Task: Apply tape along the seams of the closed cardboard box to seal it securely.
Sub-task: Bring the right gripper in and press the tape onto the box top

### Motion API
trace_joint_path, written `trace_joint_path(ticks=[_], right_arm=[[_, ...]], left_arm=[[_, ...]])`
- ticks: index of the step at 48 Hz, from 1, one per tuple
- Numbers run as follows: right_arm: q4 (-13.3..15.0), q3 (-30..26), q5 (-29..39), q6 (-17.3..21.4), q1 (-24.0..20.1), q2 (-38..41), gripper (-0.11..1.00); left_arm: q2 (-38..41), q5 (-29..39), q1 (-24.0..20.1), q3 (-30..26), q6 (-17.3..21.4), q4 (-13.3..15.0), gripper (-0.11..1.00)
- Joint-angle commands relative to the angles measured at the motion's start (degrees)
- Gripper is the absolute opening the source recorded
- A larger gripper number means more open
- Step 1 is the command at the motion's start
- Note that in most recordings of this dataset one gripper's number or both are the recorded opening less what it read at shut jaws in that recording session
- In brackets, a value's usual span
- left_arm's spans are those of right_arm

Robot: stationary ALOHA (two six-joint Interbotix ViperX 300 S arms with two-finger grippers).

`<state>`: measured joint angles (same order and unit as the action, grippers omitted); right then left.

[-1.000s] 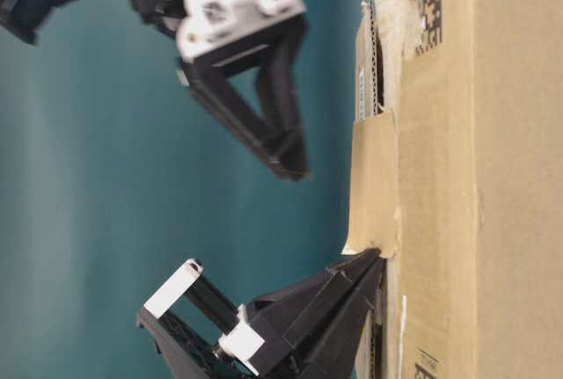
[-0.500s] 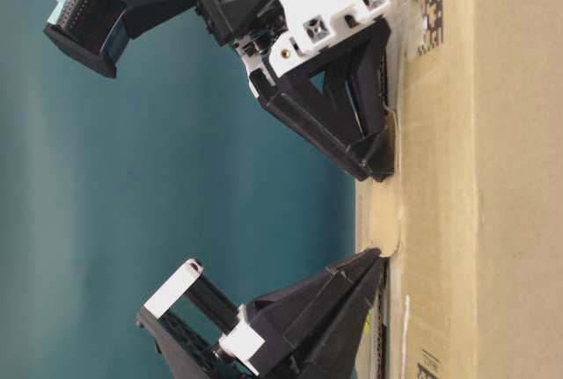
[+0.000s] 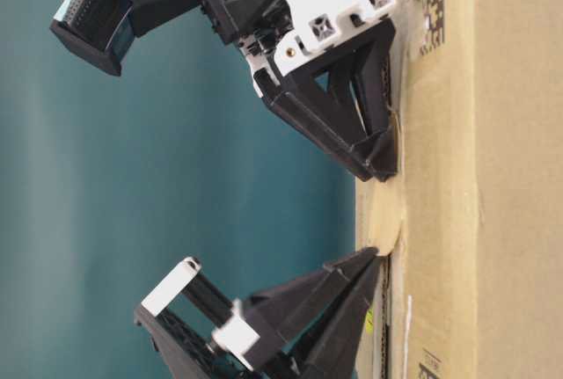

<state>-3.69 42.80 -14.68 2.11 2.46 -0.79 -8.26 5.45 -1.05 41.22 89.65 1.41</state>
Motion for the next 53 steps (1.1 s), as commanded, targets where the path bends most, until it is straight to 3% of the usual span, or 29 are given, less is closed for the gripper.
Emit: trace_joint_path(ticks=[1,8,11,20,39,53], right_arm=[[0.09,-1.05,-0.18,-0.09,0.09,-0.53,0.51],[0.09,-0.97,-0.18,-0.09,0.09,-0.53,0.51],[0.09,-0.88,-0.18,-0.09,0.09,-0.53,0.51],[0.09,-0.88,0.00,-0.09,0.09,-0.53,0.51],[0.09,-0.53,0.88,-0.09,0.09,-0.53,0.51],[0.09,-0.26,0.62,0.00,0.09,-0.62,0.51]], left_arm=[[-0.44,-0.18,-0.09,-1.49,-0.09,0.18,0.21],[-0.53,-0.18,-0.18,-1.58,0.44,0.18,0.63],[-0.53,-0.18,-0.18,-1.67,0.88,0.18,0.76],[-0.79,-0.18,-0.18,-1.93,0.70,0.09,0.69],[-0.62,8.44,-0.18,-5.27,0.53,-0.18,0.69],[-1.32,8.26,-0.18,-5.45,0.26,-0.09,0.69]])
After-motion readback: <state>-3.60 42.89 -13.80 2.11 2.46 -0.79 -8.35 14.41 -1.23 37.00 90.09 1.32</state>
